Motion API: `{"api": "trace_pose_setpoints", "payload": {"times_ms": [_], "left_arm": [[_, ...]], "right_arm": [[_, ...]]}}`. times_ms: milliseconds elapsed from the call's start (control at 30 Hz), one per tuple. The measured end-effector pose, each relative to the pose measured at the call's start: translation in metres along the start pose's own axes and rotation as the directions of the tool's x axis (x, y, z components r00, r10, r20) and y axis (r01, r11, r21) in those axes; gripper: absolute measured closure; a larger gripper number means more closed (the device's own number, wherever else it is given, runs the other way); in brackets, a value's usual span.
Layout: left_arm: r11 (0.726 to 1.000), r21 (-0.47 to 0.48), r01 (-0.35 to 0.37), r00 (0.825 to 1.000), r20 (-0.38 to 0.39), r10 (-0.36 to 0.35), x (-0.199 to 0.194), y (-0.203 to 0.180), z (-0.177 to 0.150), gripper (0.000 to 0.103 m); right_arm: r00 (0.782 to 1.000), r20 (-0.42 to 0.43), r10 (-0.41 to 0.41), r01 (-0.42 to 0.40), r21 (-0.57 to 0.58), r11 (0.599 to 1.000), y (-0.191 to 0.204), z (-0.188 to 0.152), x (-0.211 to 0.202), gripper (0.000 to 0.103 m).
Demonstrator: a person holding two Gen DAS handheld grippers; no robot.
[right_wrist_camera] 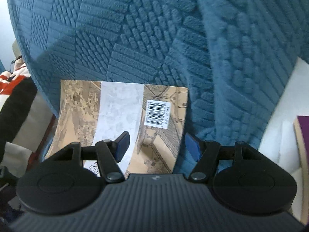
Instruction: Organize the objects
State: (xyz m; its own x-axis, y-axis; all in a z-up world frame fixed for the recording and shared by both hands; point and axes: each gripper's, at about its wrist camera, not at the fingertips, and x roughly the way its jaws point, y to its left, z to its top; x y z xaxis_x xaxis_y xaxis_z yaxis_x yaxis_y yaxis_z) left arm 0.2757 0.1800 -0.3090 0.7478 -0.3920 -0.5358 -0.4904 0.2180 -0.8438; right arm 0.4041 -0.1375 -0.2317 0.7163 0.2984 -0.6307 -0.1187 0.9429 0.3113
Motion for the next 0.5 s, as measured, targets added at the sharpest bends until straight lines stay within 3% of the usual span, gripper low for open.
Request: {"api": "trace_pose_setpoints", "payload": {"times_ms": [367, 433, 500], "left_arm": [[1.000, 0.021, -0.018, 1.000, 0.017, 0.018, 0.000, -0.002, 0.002, 0.058], [1.000, 0.022, -0.017, 1.000, 0.015, 0.017, 0.000, -0.002, 0.003, 0.057], [1.000, 0.016, -0.013, 1.000, 0.016, 0.013, -0.001, -0.001, 0.002, 0.057]], "right_arm": [[1.000, -0.029, -0.011, 0.012, 0.032, 0.999, -0.004, -0.001, 0.026, 0.031], [0.999, -0.034, 0.001, 0.001, 0.044, 0.999, -0.004, 0.000, 0.026, 0.031], [0.998, -0.036, 0.055, -0.050, 0.126, 0.991, -0.014, 0.004, 0.025, 0.031]]}}
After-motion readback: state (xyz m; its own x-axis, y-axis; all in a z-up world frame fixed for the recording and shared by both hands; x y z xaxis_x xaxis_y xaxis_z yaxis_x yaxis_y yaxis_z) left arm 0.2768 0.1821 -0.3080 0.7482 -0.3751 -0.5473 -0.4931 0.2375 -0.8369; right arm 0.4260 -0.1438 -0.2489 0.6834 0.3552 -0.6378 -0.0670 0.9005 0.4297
